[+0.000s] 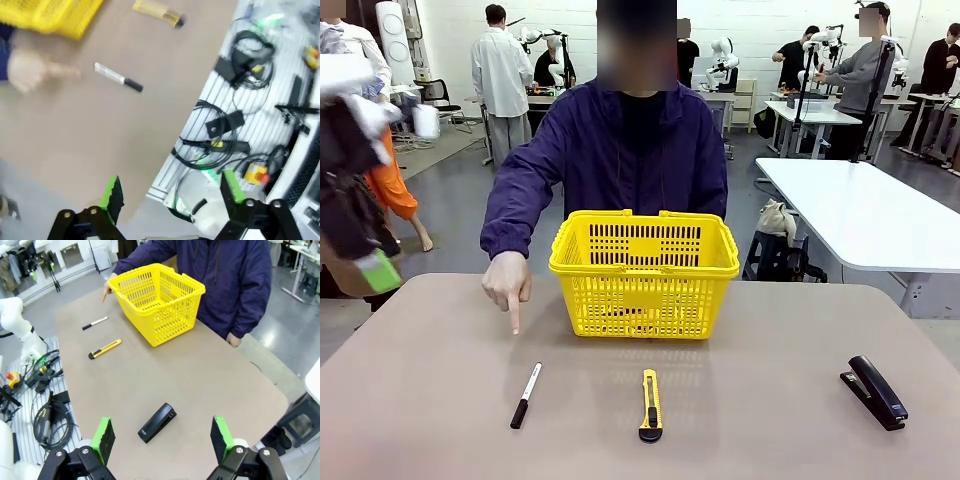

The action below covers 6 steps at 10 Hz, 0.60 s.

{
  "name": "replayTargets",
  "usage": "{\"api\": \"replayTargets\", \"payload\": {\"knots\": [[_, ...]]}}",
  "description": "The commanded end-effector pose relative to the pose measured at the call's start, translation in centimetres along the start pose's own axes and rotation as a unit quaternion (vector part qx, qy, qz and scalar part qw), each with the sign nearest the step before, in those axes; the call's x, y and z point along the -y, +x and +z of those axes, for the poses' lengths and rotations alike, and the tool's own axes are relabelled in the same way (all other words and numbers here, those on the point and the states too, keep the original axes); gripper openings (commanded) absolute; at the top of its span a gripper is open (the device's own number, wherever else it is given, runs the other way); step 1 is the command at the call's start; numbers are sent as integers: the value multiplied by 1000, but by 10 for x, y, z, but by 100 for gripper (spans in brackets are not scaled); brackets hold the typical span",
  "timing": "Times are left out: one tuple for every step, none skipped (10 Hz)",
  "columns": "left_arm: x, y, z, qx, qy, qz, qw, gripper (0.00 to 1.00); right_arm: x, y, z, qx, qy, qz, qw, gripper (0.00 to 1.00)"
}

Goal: Place the items the person wants into the basket.
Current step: Pick up the item the person points to and place it in the Market Basket.

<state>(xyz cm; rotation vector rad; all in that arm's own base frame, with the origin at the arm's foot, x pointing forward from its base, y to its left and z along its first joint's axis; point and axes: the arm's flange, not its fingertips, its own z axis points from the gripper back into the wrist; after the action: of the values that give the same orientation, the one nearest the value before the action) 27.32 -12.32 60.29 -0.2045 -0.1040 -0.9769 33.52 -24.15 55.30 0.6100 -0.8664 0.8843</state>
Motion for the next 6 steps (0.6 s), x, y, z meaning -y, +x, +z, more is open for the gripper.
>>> {"api": "replayTargets", "payload": {"knots": [[1,25,-40,-48,35,78,995,100,2,0,-1,21,1,8,1000,100],[-1,35,-61,-58,71,106,990,100,2,0,-1,21,1,8,1000,100],[-6,41,-76,-53,101,136,984,100,2,0,-1,21,1,8,1000,100],[-18,47,-88,-43,129,165,977,100,2,0,-1,21,1,8,1000,100],[-32,52,-99,-42,135,183,973,100,2,0,-1,21,1,8,1000,100],[-43,56,-110,-35,134,202,970,100,2,0,-1,21,1,8,1000,100]]}}
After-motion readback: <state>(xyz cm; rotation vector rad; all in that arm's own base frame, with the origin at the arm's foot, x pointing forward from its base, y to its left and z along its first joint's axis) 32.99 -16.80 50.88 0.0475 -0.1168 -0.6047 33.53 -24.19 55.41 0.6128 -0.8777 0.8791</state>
